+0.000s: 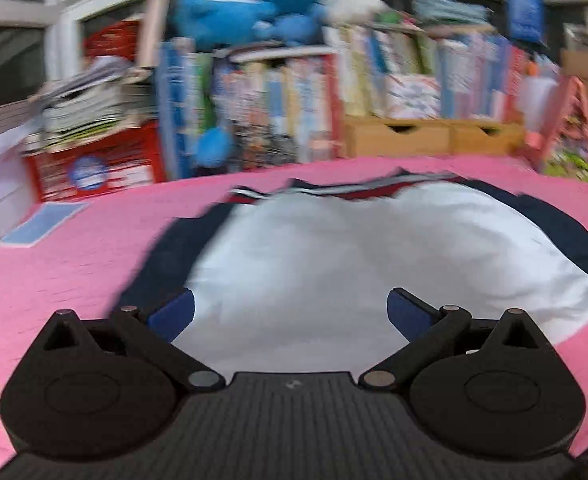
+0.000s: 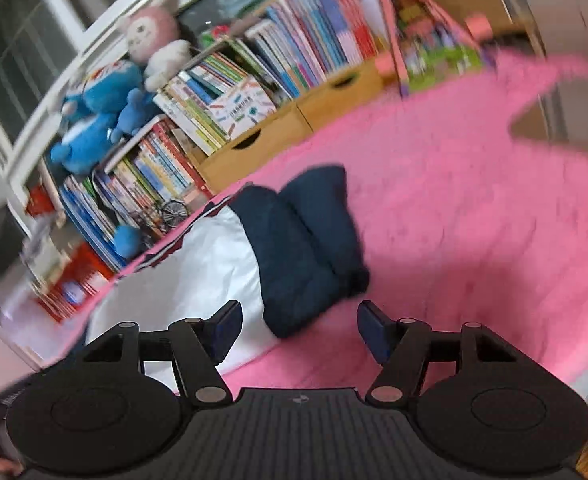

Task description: Fold clothes

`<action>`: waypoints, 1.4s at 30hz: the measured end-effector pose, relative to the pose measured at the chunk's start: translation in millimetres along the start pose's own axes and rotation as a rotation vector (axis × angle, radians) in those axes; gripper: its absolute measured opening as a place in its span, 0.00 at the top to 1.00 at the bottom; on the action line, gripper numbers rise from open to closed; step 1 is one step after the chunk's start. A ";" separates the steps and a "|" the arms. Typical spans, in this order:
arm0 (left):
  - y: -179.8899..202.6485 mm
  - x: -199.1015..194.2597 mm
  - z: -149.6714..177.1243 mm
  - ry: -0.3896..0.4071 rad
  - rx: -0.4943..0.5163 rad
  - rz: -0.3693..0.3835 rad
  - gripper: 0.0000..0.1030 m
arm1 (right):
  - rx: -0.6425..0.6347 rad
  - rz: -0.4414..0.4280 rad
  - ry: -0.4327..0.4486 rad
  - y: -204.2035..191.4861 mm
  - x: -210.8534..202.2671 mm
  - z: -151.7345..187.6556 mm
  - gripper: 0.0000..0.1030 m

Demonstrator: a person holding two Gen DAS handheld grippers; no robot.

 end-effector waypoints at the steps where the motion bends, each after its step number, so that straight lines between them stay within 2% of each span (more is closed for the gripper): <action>1: 7.4 5.0 0.4 -0.015 0.010 0.014 0.00 | 0.014 -0.008 0.000 1.7 0.7 -0.6 0.37; 6: 24.4 19.3 14.2 -0.083 -0.004 0.026 0.00 | 0.036 -0.035 -0.004 0.1 6.3 -4.2 0.27; 10: 17.4 20.5 10.8 -0.107 -0.038 0.020 0.00 | 0.024 -0.046 -0.009 -9.2 18.6 -4.3 0.23; 13: 15.1 4.4 1.6 -0.035 -0.036 0.039 0.00 | 0.012 -0.042 -0.004 -15.2 28.2 -3.4 0.22; 19: 21.9 15.9 10.7 -0.052 -0.030 0.069 0.00 | 0.005 -0.052 0.001 -23.0 41.0 -4.2 0.13; 24: 27.5 25.5 18.4 -0.067 -0.024 0.095 0.00 | 0.000 -0.046 0.001 -25.3 44.7 -5.1 0.12; 29: 30.5 31.1 22.5 -0.072 -0.021 0.109 0.00 | 0.065 -0.048 0.005 -24.6 61.0 -16.5 0.12; 30: 31.2 30.7 22.1 -0.071 -0.020 0.111 0.00 | 0.068 -0.040 0.006 -26.0 64.8 -17.9 0.13; 31: 31.6 30.5 22.2 -0.070 -0.020 0.112 0.00 | 0.071 -0.025 0.008 -27.0 68.4 -19.5 0.19; 33: 31.6 30.2 23.1 -0.067 -0.018 0.115 0.00 | 0.089 0.009 0.013 -27.2 75.5 -23.9 0.42; 35: 31.9 29.8 23.9 -0.063 -0.015 0.120 0.00 | 0.120 0.020 0.008 -23.6 81.9 -31.3 0.54; 37: 33.0 29.7 24.4 -0.058 -0.010 0.125 0.00 | 0.110 0.001 0.000 -27.7 85.8 -39.4 0.60; 40: 33.5 29.3 24.9 -0.051 -0.006 0.135 0.00 | -0.020 -0.023 0.016 -56.0 86.0 -48.7 0.66; 42: 33.9 29.1 25.2 -0.047 -0.004 0.142 0.00 | -0.139 -0.069 0.025 -89.7 87.9 -52.3 0.68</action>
Point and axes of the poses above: each gripper's, at about its wrist camera, not at the fingertips, and x roughly the way its jaws point, y to its right, z to its underside, the point moved 1 cm from there along x, roughly the way its jaws point, and after that the axes turned 9 degrees about x, right-handed, at the moved point
